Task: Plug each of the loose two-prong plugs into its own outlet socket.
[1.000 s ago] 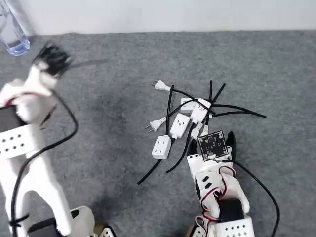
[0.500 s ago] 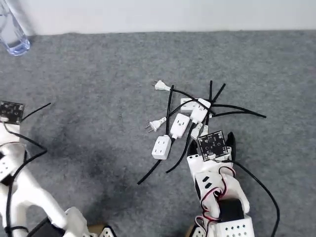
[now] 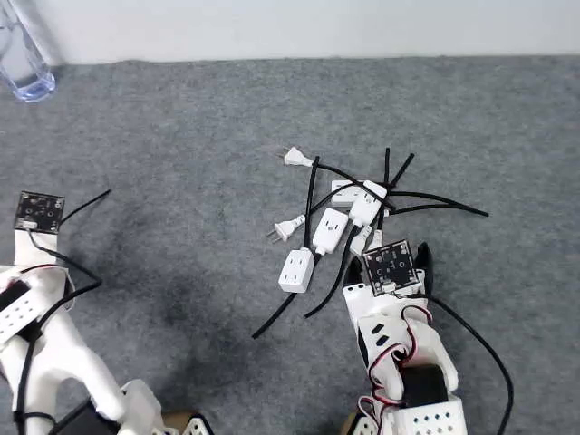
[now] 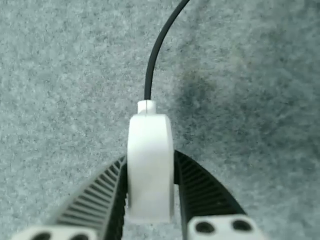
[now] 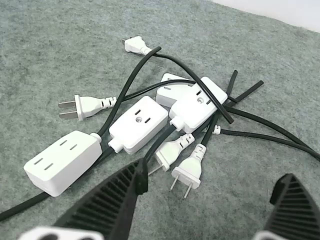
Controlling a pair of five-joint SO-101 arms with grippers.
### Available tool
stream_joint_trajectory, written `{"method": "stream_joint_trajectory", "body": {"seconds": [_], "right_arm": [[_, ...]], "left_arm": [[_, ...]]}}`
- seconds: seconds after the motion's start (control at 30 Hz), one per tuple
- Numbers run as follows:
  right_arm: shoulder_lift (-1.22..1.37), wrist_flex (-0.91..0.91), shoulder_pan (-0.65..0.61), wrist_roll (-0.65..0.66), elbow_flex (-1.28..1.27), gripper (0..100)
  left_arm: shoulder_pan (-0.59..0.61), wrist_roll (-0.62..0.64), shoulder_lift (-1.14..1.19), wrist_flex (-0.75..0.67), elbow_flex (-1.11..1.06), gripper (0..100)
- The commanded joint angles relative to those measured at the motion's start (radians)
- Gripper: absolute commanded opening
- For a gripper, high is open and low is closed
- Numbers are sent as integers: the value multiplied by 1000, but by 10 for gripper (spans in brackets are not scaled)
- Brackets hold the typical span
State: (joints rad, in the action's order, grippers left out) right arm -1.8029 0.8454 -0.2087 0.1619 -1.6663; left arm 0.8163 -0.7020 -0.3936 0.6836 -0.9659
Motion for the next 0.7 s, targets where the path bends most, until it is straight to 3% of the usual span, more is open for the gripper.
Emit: {"method": "stream_joint_trajectory", "body": {"seconds": [0.0, 0.67], "right_arm": [[2, 2, -5, 9, -17, 379], [2, 2, -5, 9, -17, 379]], "left_arm": [[-5, 11, -38, -18, -2, 141], [-3, 12, -40, -15, -2, 152]]}}
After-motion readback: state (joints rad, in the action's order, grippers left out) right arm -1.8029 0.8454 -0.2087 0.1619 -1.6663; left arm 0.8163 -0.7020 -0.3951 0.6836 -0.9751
